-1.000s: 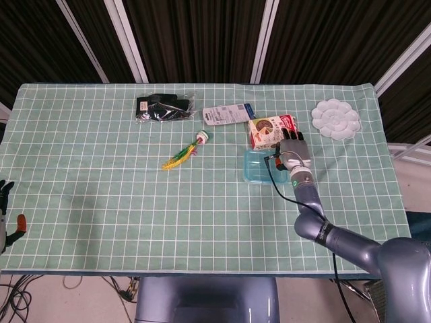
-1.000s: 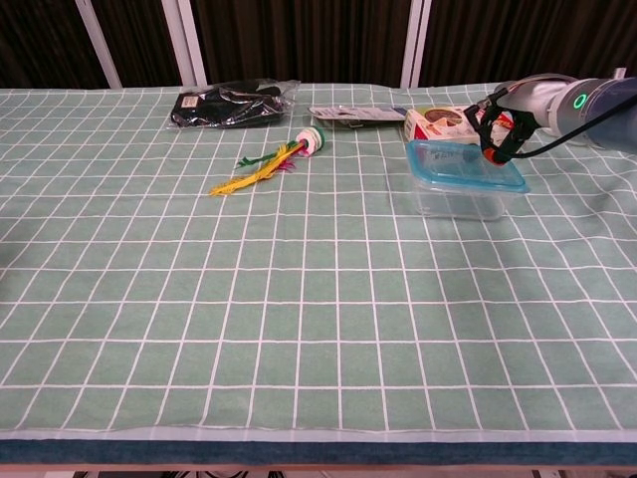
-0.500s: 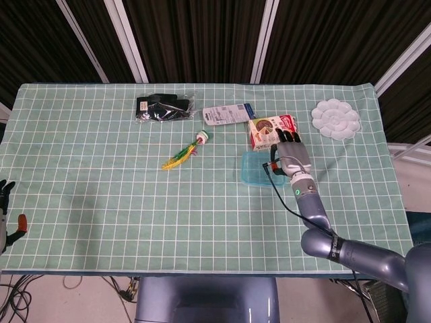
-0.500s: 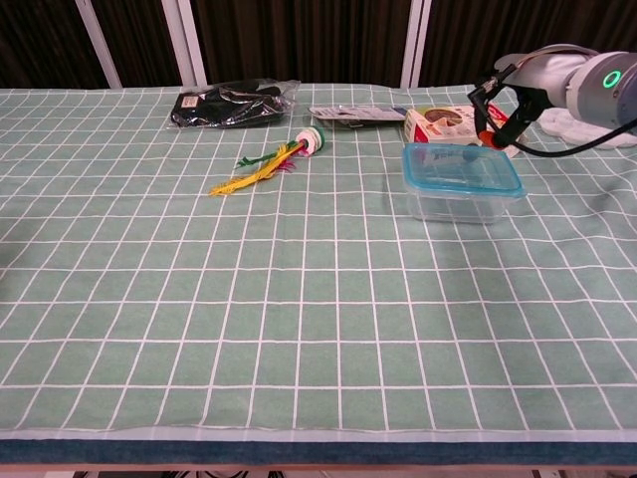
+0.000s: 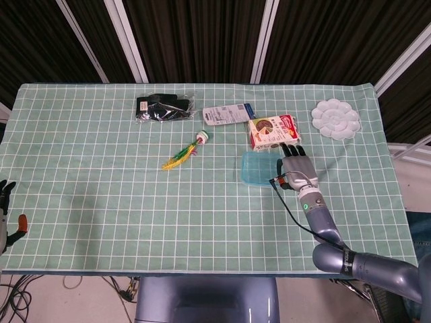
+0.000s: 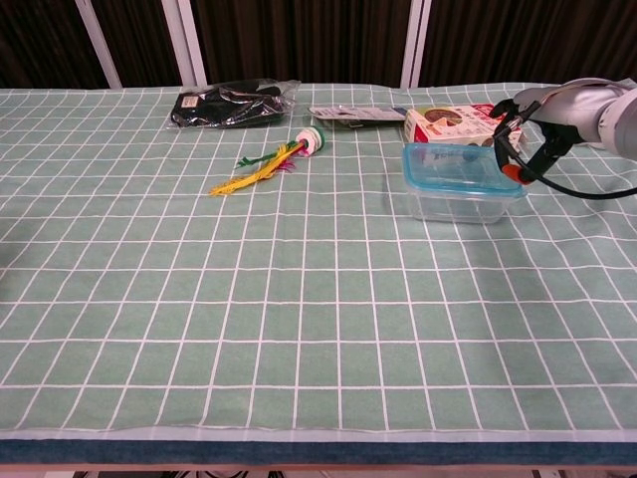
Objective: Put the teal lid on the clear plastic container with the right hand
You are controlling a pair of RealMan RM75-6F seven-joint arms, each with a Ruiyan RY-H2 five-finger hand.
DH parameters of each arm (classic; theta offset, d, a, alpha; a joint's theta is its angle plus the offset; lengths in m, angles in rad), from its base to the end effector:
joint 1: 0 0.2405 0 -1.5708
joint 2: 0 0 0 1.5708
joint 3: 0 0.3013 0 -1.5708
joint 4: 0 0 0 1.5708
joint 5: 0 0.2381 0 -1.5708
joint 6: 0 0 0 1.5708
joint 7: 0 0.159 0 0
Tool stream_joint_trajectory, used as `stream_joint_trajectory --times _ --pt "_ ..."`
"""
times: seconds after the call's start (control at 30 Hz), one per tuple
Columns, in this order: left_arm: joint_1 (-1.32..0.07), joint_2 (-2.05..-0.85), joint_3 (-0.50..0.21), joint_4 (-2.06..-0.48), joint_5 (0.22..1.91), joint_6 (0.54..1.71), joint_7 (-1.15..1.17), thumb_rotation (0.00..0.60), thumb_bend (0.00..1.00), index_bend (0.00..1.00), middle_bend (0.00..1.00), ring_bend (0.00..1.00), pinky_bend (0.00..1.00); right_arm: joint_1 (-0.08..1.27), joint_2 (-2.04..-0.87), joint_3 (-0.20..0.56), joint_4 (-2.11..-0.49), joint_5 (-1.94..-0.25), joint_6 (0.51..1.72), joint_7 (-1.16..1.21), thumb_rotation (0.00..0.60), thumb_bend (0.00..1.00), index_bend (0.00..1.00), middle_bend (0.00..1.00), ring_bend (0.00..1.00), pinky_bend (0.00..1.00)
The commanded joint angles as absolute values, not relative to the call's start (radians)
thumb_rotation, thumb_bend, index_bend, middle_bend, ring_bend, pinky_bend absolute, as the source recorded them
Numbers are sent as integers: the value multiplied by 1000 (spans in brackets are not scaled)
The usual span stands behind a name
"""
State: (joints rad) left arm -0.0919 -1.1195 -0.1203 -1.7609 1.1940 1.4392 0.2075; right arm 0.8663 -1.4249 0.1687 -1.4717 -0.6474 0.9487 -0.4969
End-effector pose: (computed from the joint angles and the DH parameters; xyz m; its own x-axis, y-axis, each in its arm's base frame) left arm -0.3676 0.2120 0.1543 0.4024 0.0394 0.9146 0.8807 0.2560 -0.3985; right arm -0.2088 -0.4469 0.0058 0.4713 -0.3072 0.8268 -0.8802 -0.1040 0.4631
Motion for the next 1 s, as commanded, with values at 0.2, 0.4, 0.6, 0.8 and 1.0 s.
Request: stream_joint_trajectory --times 0.2,0.4,0.6,0.8,1.0 --pt "-93 -1121 -120 -1760 1193 1439 211 600 525 72 5 0 0 856 -1422 166 -1479 -658 944 -489 600 510 607 44 0 0" --pt "-93 -1120 -119 -1762 1192 1437 210 600 525 72 5 0 0 853 -1411 164 -1499 -664 939 -492 600 510 607 41 0 0" --pt "-93 -1121 -119 -1761 1191 1437 211 600 524 72 5 0 0 850 -1404 163 -1518 -668 942 -496 600 510 607 40 0 0" --pt "-94 -1121 -119 -1761 1189 1437 213 600 525 72 5 0 0 847 -1404 156 -1523 -669 942 -502 600 510 607 40 0 0" --pt "-94 -1120 -119 -1762 1188 1436 214 600 525 72 5 0 0 845 -1407 150 -1521 -671 938 -507 600 510 607 40 0 0"
